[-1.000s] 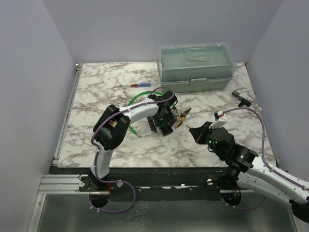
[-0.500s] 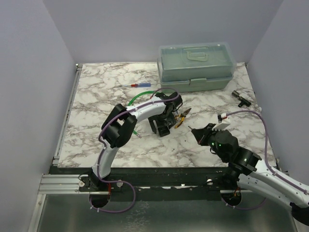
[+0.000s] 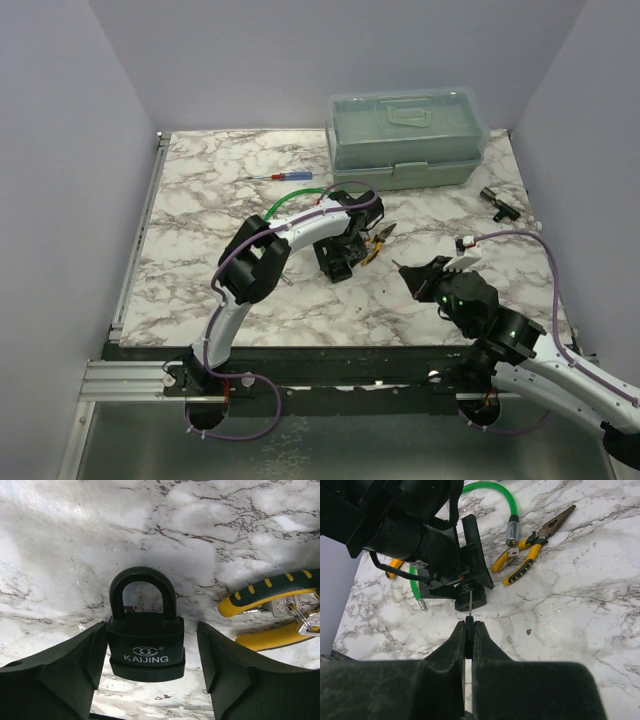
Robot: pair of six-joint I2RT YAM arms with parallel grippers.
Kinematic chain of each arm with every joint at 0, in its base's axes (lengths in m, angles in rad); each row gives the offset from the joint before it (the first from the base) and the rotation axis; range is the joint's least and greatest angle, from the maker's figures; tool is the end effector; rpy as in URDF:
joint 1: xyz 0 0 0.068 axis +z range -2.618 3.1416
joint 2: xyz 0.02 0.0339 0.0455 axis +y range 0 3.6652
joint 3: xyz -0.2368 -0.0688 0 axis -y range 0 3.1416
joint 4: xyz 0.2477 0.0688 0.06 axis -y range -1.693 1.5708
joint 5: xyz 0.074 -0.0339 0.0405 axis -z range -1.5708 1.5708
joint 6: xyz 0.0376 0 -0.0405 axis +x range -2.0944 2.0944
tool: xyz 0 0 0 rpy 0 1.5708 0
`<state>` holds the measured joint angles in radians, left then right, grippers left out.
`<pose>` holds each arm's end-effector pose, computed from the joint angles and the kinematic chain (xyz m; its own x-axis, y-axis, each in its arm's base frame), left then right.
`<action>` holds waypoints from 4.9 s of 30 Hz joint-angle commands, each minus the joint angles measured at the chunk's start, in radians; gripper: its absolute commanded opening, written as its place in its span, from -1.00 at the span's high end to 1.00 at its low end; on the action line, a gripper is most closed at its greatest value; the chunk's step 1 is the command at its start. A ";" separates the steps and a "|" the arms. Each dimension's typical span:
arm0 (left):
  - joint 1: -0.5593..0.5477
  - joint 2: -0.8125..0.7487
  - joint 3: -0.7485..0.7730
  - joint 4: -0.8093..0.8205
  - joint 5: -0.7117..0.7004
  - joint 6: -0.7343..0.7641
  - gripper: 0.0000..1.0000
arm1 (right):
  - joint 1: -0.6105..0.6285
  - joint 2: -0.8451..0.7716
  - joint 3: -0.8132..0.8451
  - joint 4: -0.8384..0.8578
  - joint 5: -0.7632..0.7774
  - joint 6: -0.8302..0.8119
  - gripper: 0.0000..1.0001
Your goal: Unlock with the key
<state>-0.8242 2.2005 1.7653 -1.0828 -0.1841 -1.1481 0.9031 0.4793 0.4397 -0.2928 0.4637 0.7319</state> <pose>0.2870 -0.3001 0.1441 -0.9303 -0.3147 -0.1884 -0.3252 0.9453 0.0269 0.1132 0.1164 0.2377 -0.4447 0.4013 -0.8007 -0.1927 0.8302 0.5231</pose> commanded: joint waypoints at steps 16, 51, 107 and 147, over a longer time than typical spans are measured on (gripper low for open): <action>-0.011 -0.024 -0.164 0.155 0.024 0.027 1.00 | 0.003 -0.008 0.015 -0.074 0.064 -0.009 0.99; 0.157 -0.846 -1.194 1.438 0.310 -0.529 1.00 | 0.003 0.280 0.074 0.374 -0.206 -0.115 0.99; 0.206 -1.021 -1.411 1.825 0.268 -0.831 1.00 | 0.011 0.576 0.058 0.720 -0.372 -0.104 0.99; 0.204 -0.998 -1.416 1.825 0.270 -0.820 1.00 | 0.013 0.649 0.112 0.732 -0.342 -0.129 0.99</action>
<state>-0.6193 1.2129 0.3454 0.6048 0.0795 -1.9514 0.9092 1.1080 0.5121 0.4248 0.1017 0.6250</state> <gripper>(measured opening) 0.583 0.036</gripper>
